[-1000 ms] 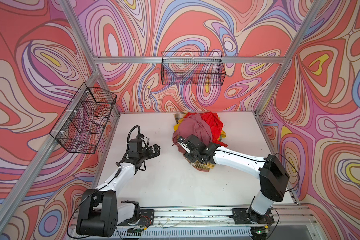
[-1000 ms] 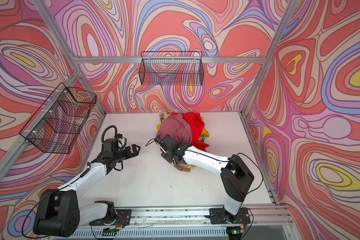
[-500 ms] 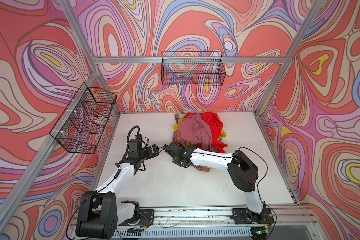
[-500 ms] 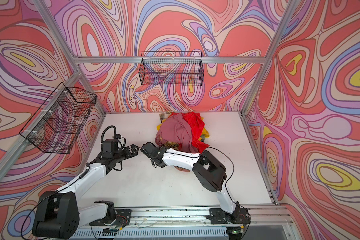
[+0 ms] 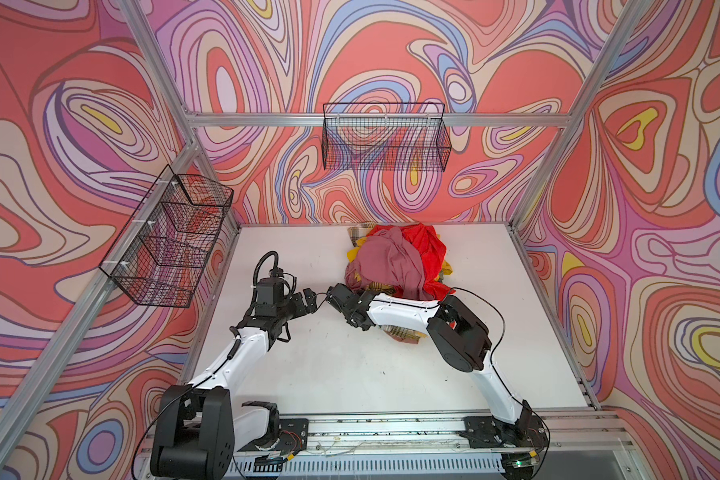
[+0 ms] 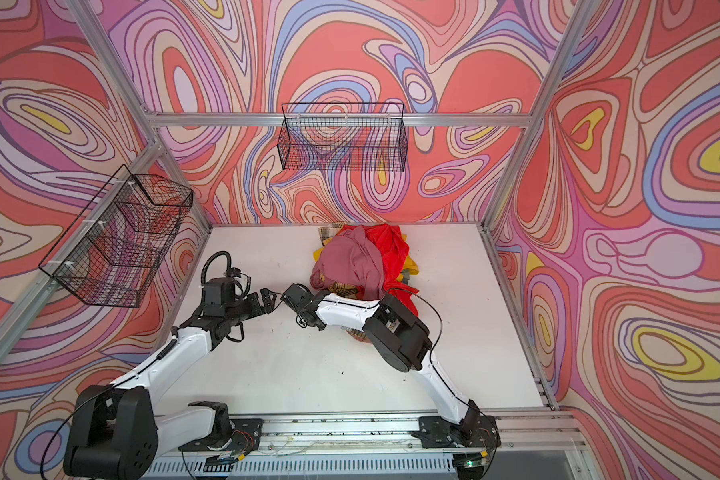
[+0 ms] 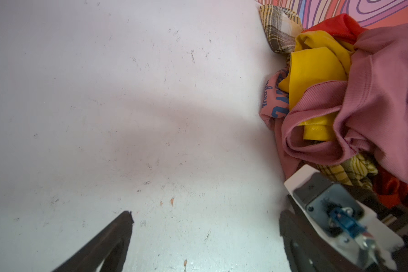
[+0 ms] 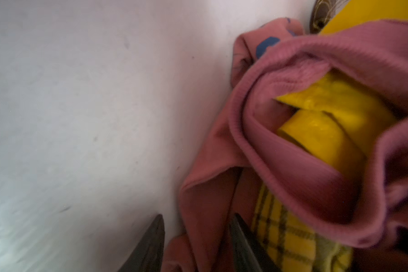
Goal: Pick out a specific cloth from the pile
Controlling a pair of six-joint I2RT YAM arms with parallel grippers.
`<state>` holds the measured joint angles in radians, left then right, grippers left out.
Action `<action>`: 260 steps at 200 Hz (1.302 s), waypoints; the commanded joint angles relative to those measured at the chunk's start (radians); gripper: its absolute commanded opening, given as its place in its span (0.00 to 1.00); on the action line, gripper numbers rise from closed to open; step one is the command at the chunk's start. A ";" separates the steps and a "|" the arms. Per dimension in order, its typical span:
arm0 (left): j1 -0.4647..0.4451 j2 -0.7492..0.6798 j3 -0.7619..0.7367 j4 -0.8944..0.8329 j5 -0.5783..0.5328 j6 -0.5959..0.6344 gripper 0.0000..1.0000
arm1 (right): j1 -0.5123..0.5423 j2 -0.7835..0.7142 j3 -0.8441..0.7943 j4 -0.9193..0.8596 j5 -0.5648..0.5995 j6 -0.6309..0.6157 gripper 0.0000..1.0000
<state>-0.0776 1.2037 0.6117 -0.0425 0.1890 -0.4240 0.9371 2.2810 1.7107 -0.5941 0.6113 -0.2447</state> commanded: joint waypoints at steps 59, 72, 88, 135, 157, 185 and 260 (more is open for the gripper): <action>-0.001 -0.028 0.008 -0.033 -0.022 0.002 1.00 | -0.073 0.000 -0.005 0.042 0.005 0.008 0.08; -0.001 -0.027 0.011 -0.040 -0.033 0.008 1.00 | -0.074 -0.041 -0.033 0.059 -0.014 0.025 0.00; -0.001 -0.026 0.014 -0.050 -0.052 0.015 1.00 | -0.076 -0.088 -0.065 0.068 -0.033 0.056 0.00; -0.001 -0.026 0.013 -0.050 -0.050 0.014 1.00 | -0.077 -0.244 -0.132 0.071 -0.082 0.167 0.00; -0.001 -0.027 0.013 -0.054 -0.055 0.016 1.00 | -0.077 -0.311 -0.141 0.056 -0.097 0.206 0.00; -0.001 -0.024 0.014 -0.052 -0.052 0.016 1.00 | -0.079 -0.382 -0.145 0.032 -0.095 0.234 0.00; -0.001 -0.028 0.012 -0.043 -0.039 0.017 1.00 | -0.087 -0.490 -0.128 -0.013 -0.137 0.288 0.00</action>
<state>-0.0776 1.1908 0.6117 -0.0719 0.1493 -0.4191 0.8455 1.8706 1.5684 -0.6365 0.4828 0.0051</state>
